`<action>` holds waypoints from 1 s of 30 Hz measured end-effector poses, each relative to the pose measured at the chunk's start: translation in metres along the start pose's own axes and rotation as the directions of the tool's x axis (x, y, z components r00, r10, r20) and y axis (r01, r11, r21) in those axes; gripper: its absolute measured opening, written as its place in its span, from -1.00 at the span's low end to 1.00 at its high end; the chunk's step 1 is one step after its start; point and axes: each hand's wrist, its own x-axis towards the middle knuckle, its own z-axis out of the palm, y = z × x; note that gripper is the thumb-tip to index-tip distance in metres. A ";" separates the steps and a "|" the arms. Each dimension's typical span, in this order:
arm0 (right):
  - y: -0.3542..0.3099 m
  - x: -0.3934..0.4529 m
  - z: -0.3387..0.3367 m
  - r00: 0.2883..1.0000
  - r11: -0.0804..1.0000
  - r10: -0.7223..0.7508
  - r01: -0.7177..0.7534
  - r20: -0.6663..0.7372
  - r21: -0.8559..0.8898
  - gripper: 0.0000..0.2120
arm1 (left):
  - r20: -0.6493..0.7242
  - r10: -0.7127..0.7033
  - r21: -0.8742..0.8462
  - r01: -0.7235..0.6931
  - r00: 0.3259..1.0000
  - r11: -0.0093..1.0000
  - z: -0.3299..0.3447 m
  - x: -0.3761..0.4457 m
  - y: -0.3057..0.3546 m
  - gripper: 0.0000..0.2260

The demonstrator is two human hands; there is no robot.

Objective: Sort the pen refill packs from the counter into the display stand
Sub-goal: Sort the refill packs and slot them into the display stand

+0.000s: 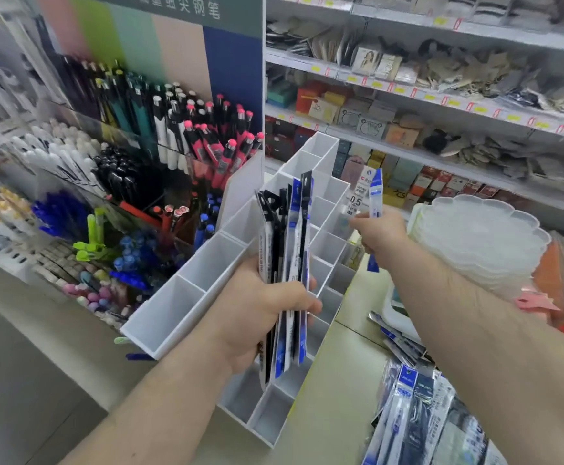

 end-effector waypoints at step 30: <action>-0.139 -0.067 -0.021 0.959 0.760 -0.228 0.282 -0.167 0.585 -0.93 | 0.068 -0.014 -0.212 0.028 0.998 0.977 0.000 -0.007 -0.004 -0.57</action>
